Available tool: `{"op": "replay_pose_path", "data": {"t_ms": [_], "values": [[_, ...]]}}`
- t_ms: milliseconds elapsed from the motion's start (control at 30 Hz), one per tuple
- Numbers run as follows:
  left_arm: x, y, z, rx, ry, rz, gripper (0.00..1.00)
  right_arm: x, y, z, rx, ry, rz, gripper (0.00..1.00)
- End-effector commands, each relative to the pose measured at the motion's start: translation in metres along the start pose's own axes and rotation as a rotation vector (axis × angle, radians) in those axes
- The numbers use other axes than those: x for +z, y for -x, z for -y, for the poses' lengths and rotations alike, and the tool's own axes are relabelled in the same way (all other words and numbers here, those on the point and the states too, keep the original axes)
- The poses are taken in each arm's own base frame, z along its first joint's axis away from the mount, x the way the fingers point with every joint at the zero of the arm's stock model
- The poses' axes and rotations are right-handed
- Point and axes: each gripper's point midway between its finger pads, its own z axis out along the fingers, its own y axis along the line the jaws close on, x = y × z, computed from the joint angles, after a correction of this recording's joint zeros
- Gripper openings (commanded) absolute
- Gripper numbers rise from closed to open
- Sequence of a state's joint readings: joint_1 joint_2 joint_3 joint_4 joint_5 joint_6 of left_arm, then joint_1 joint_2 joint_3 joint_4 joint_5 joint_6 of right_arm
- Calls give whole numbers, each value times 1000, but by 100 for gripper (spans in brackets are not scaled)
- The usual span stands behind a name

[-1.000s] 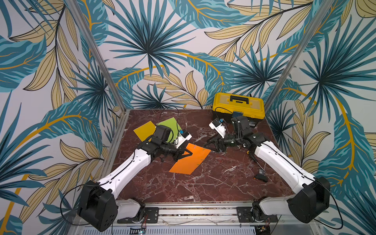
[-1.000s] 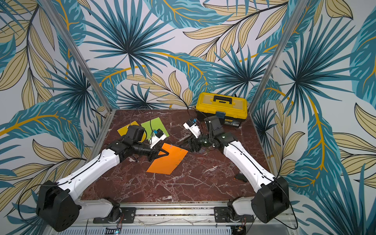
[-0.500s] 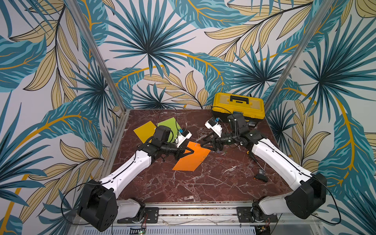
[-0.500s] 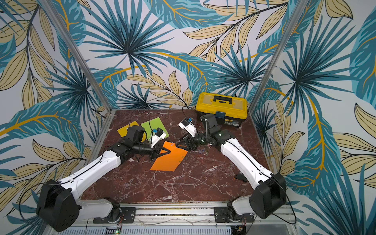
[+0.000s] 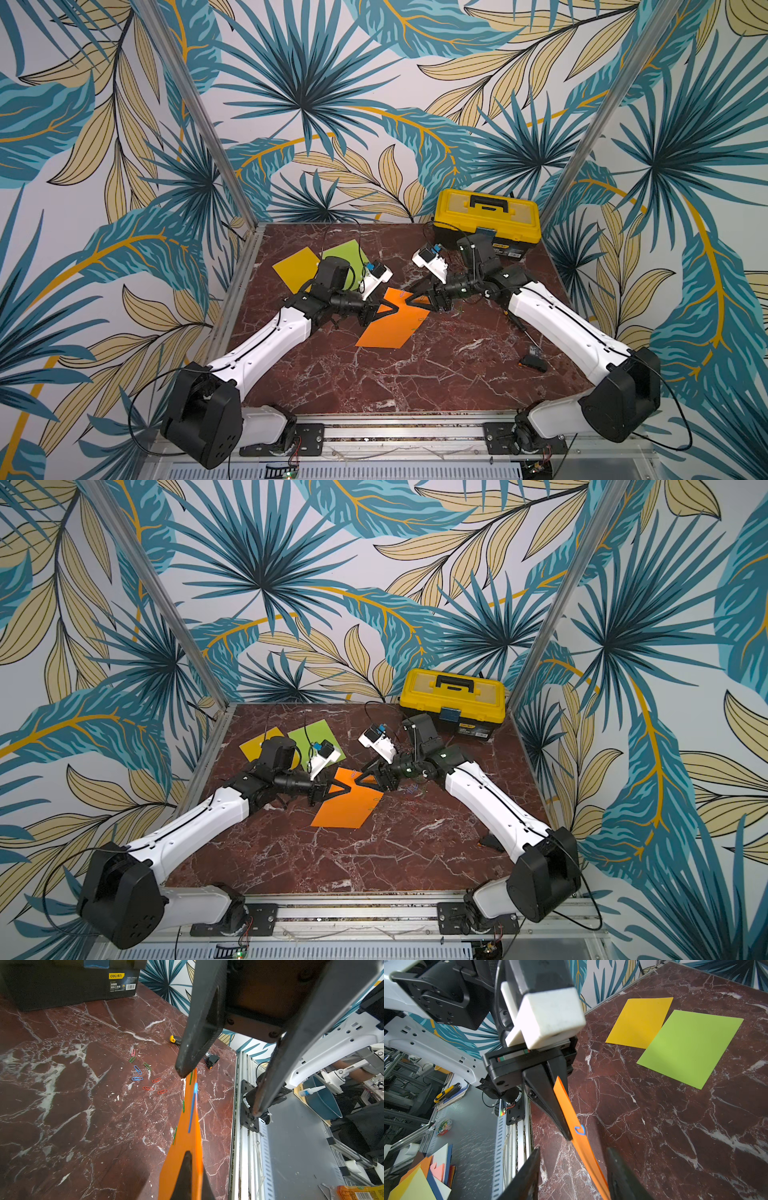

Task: Unclip the paperclips from the documents
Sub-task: Remove the paper clip from the document.

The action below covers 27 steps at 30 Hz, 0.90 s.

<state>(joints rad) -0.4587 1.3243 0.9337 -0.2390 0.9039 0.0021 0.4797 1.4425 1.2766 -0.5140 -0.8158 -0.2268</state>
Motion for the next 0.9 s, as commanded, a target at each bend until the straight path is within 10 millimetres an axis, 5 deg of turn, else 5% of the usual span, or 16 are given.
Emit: {"op": "replay_pose_path", "data": {"t_ms": [0, 867], "values": [[4, -2, 5, -1, -43, 0, 0, 1, 6, -3, -39, 8, 9, 52], [5, -12, 13, -10, -88, -48, 0, 11, -1, -19, -55, 172, -5, 34]]}}
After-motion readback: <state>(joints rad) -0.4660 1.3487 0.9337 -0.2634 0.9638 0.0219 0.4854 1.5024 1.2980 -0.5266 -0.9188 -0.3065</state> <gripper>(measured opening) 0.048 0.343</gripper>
